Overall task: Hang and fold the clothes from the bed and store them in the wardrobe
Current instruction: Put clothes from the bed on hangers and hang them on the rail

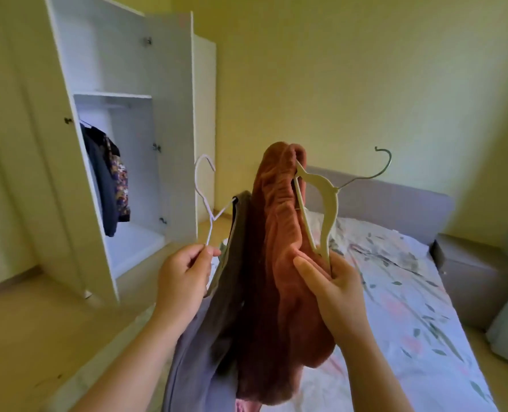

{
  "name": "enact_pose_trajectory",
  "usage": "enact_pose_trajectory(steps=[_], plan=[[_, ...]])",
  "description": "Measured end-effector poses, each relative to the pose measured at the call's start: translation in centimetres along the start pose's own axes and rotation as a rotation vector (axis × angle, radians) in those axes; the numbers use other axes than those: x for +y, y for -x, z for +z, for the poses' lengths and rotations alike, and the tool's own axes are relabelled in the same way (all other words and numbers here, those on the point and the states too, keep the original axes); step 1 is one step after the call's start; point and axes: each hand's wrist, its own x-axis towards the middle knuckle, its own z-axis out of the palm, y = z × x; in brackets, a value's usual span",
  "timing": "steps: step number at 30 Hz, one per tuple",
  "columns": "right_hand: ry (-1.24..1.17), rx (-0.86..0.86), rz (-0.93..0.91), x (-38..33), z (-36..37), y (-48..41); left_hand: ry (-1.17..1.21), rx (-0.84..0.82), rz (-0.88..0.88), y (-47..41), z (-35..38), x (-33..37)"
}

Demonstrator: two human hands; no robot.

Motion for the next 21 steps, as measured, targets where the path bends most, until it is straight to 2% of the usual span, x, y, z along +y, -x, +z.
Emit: enact_pose_trajectory(steps=[14,21], plan=[[-0.223,-0.283,-0.154,-6.4,18.4,1.9,-0.012,0.432,-0.042,1.3,-20.3,0.7],[-0.340,-0.364,-0.207,-9.8,31.7,3.3,-0.135,0.521,-0.078,-1.1,-32.8,-0.6]])
